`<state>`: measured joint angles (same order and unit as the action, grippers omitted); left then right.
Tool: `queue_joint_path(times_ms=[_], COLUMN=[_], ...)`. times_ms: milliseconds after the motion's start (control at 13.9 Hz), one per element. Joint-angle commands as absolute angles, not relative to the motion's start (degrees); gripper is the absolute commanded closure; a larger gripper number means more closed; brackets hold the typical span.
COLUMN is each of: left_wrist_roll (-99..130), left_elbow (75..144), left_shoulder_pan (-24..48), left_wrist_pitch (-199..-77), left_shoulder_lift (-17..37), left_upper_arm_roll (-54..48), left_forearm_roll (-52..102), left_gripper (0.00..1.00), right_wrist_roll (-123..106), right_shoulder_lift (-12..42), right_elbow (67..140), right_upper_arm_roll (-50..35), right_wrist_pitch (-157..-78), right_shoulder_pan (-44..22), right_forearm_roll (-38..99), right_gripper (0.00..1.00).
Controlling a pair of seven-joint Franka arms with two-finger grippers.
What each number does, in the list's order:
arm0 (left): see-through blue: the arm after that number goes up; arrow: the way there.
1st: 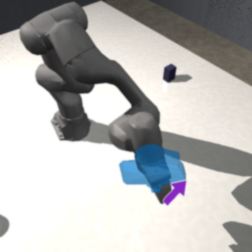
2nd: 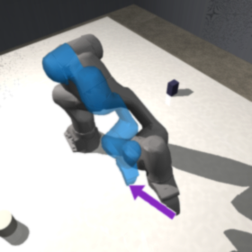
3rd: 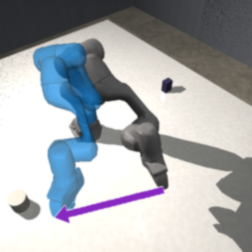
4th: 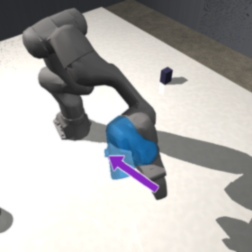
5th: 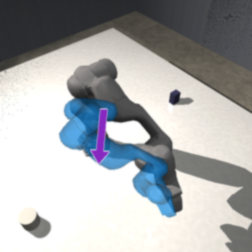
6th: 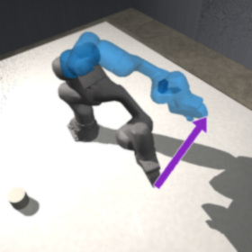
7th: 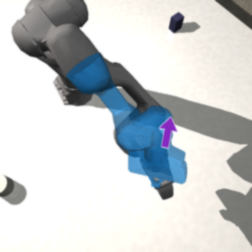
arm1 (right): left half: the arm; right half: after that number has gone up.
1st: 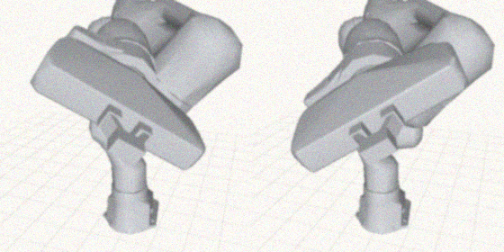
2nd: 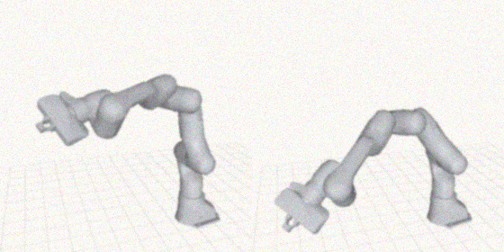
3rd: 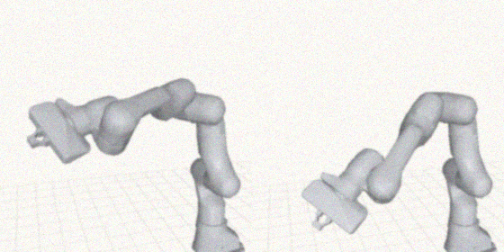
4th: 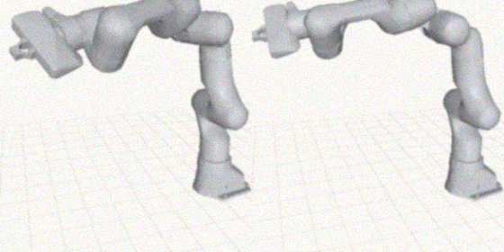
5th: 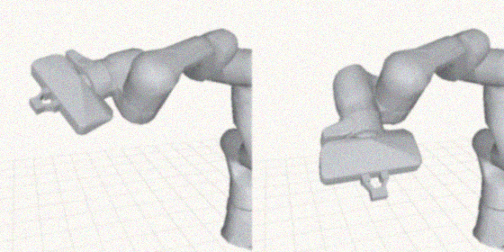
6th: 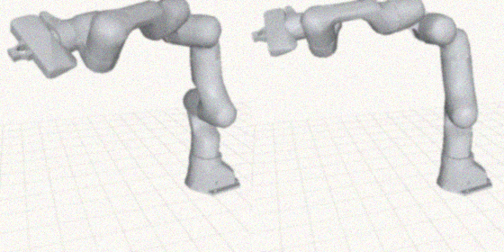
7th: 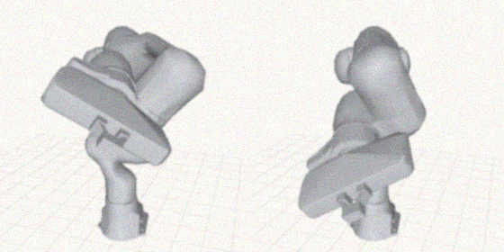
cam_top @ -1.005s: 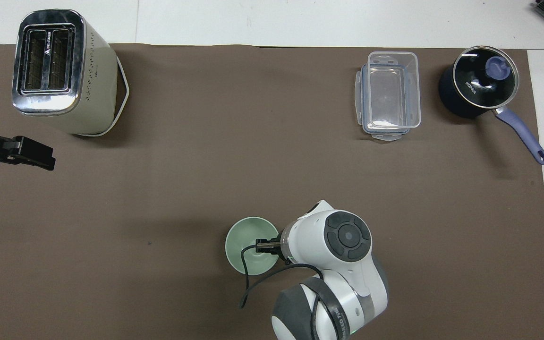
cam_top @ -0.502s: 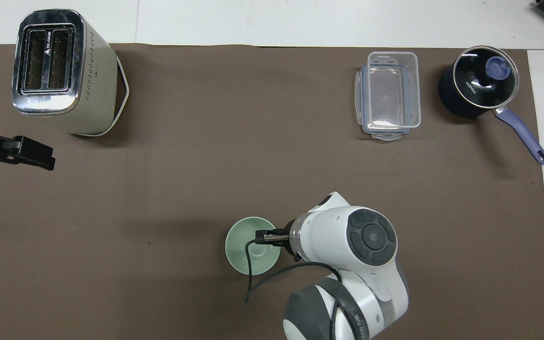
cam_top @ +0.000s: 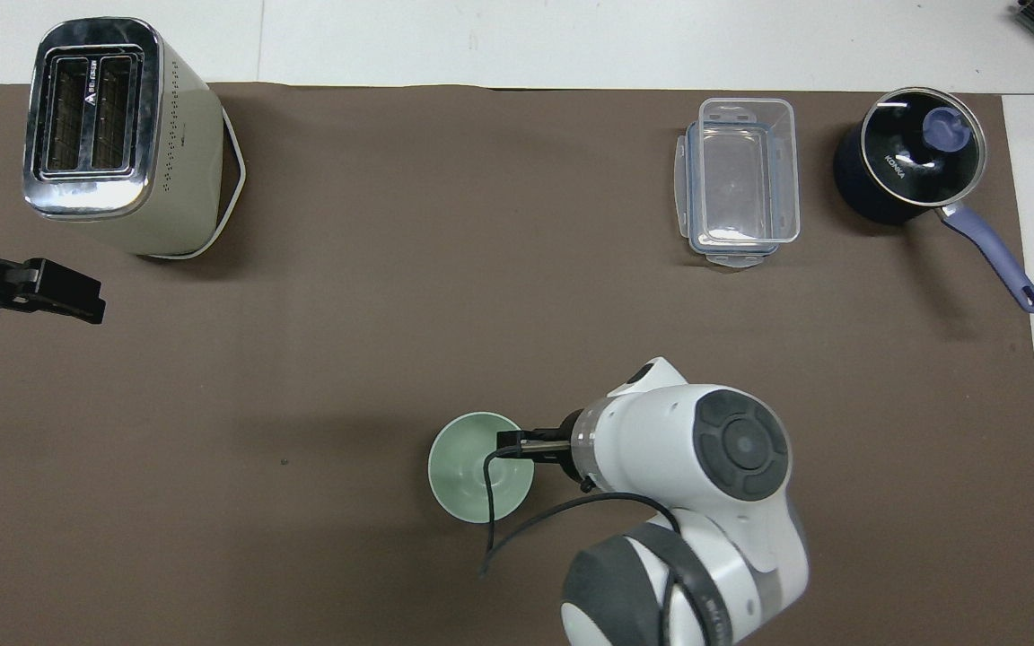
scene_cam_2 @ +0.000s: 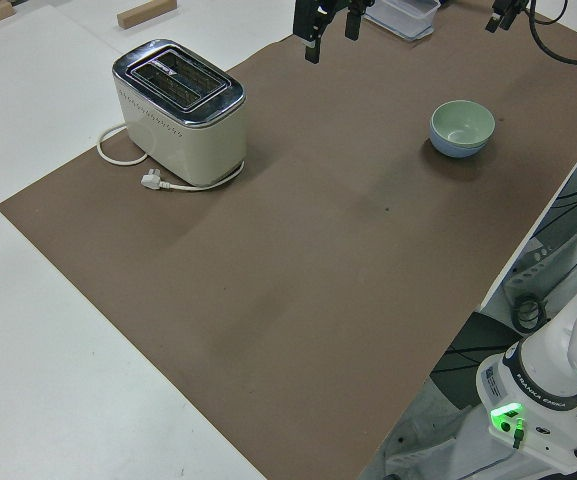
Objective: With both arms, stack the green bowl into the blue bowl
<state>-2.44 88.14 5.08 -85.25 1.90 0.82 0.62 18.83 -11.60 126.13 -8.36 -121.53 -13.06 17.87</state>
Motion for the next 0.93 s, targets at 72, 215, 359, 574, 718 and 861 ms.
queue_joint_path(times_ms=[72,215,359,574,718,861], left_wrist_roll=[-2.99,-2.99,-2.90,-2.90,-2.99,-2.99], left_elbow=[86.66,86.66,86.66,86.66,86.66,86.66], left_shoulder_pan=[4.83,4.83,4.75,4.83,4.83,4.83], left_wrist_pitch=[-83.76,-83.76,-83.76,-83.76,-83.76,-83.76], left_shoulder_lift=[2.55,2.55,2.55,2.55,2.55,2.55], left_upper_arm_roll=[0.62,0.62,0.62,0.62,0.62,0.53], left_forearm_roll=[-0.35,-0.35,-0.35,-0.35,-0.35,-0.35], left_gripper=[0.00,0.00,0.00,0.00,0.00,0.00], right_wrist_roll=[18.02,18.02,18.02,17.58,17.23,14.17], right_shoulder_lift=[-10.30,-7.66,-4.41,-0.54,0.70,1.05], right_elbow=[116.14,108.06,98.84,88.00,83.43,82.18], right_upper_arm_roll=[-8.88,-8.88,-8.88,-8.79,-8.88,-8.70], right_wrist_pitch=[-111.48,-105.59,-99.44,-91.43,-88.08,-86.23], right_shoulder_pan=[-7.04,-5.37,-3.79,-2.55,-0.45,-0.18], right_forearm_roll=[10.93,6.79,2.31,-1.84,-1.93,-2.63], right_gripper=[0.00,0.00,0.00,0.00,0.00,0.00])
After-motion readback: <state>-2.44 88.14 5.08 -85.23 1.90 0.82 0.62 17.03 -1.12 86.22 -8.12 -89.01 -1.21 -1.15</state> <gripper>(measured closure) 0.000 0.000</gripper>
